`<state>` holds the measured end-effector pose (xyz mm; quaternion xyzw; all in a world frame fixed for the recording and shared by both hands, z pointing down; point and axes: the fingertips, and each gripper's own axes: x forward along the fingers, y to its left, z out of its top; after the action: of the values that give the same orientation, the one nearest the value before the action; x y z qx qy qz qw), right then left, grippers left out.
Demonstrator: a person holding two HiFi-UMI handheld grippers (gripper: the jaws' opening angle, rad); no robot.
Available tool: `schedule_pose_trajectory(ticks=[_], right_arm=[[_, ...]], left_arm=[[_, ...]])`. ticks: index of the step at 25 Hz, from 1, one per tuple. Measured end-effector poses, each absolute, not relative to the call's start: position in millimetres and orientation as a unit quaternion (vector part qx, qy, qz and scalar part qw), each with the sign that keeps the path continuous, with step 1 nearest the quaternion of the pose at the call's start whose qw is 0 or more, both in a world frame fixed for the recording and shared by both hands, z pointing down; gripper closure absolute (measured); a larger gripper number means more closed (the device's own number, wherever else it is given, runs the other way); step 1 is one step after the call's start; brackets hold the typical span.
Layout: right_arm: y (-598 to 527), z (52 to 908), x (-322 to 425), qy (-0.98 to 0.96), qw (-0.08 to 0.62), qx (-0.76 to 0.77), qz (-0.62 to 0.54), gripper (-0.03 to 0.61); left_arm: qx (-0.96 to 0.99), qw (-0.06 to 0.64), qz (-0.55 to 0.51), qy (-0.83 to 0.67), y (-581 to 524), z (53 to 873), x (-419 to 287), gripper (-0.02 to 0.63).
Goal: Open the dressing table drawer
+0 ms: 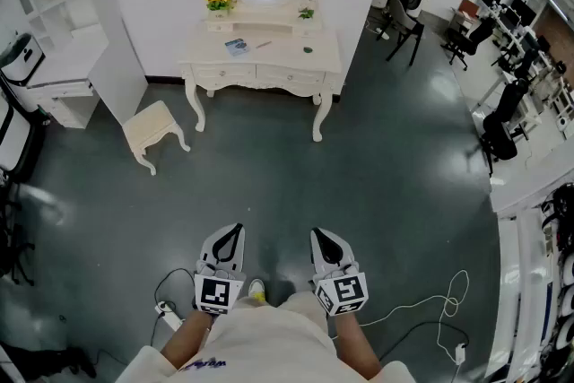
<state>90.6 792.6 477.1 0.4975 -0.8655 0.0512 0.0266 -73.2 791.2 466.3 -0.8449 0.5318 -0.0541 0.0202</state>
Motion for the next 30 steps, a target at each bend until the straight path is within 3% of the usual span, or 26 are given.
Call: schedule_pose_trajectory(ticks=[5, 14, 30], right_arm=[[818, 471, 35, -0.877, 0.039, 0.478, 0.035, 0.571], [810, 451, 9, -0.877, 0.017, 0.479, 0.027, 0.570], [808, 460, 14, -0.860, 0.040, 0.509, 0.019, 0.569]], left_arm=[[-0.848, 0.012, -0.056, 0.526, 810, 461, -111, 0.606], [-0.830, 0.002, -0.070, 0.553, 814, 460, -174, 0.606], [-0.842, -0.003, -0.064, 0.535, 797, 465, -166, 0.604]])
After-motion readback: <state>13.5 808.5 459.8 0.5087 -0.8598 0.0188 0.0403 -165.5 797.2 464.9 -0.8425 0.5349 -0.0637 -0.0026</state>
